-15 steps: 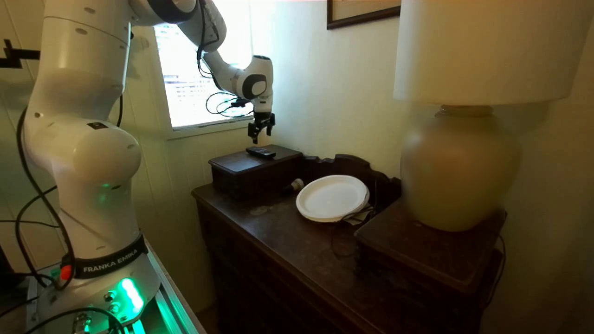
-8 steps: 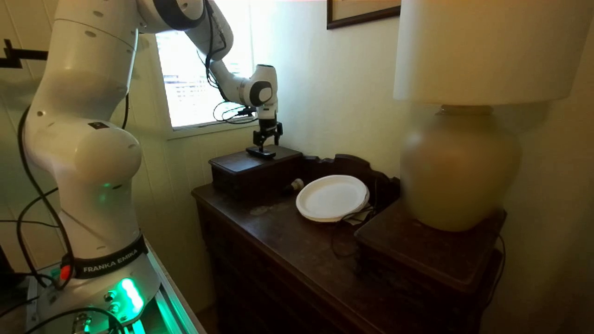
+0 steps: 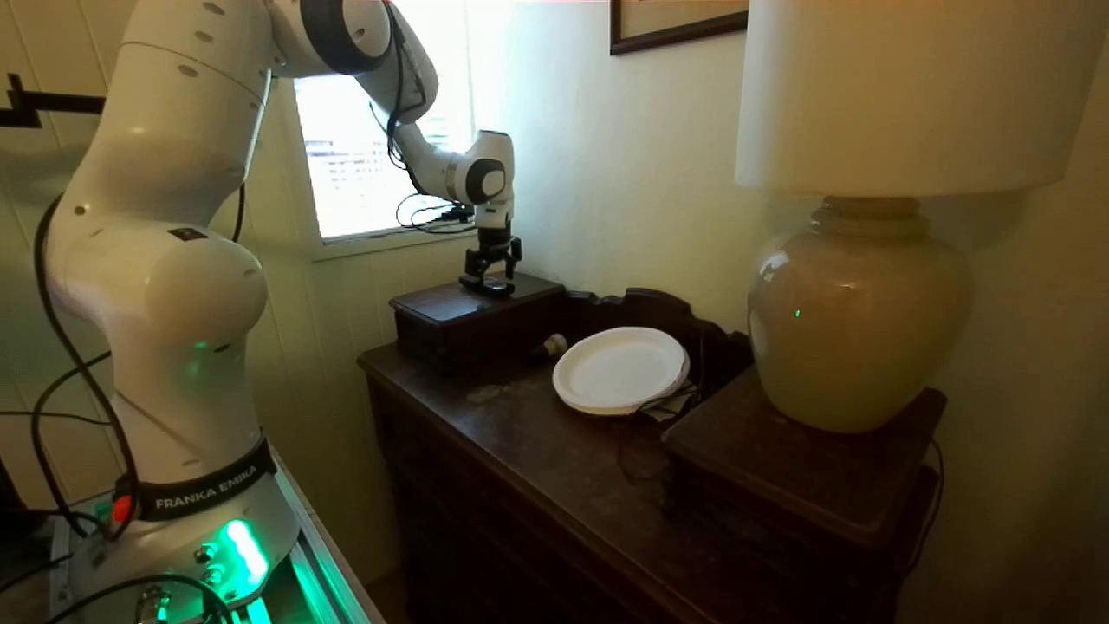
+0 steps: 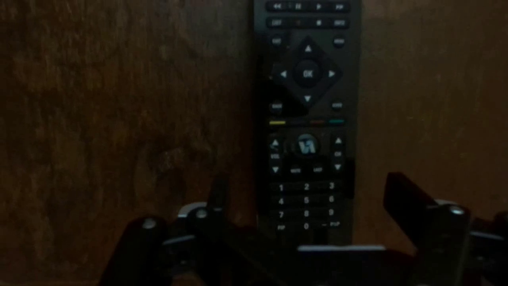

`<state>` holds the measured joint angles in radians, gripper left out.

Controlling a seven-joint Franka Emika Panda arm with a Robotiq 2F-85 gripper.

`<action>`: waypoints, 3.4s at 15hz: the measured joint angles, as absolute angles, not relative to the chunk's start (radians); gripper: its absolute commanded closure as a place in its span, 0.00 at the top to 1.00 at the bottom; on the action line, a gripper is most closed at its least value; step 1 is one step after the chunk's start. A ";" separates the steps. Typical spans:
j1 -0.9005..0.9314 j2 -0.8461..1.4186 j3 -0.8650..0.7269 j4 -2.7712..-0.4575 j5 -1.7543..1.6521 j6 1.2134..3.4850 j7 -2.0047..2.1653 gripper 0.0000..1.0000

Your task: Put the black remote control on the right side of the counter.

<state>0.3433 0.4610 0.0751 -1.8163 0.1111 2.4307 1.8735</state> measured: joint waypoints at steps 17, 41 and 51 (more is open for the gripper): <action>0.364 0.469 0.075 -1.806 0.065 2.394 1.883 0.36; 0.141 -0.184 0.041 -2.784 0.432 2.919 1.705 0.61; 0.104 -0.086 0.033 -2.649 0.429 2.821 1.642 0.36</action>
<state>0.1036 -0.0856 0.0333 -2.6490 0.4292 2.8214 1.6420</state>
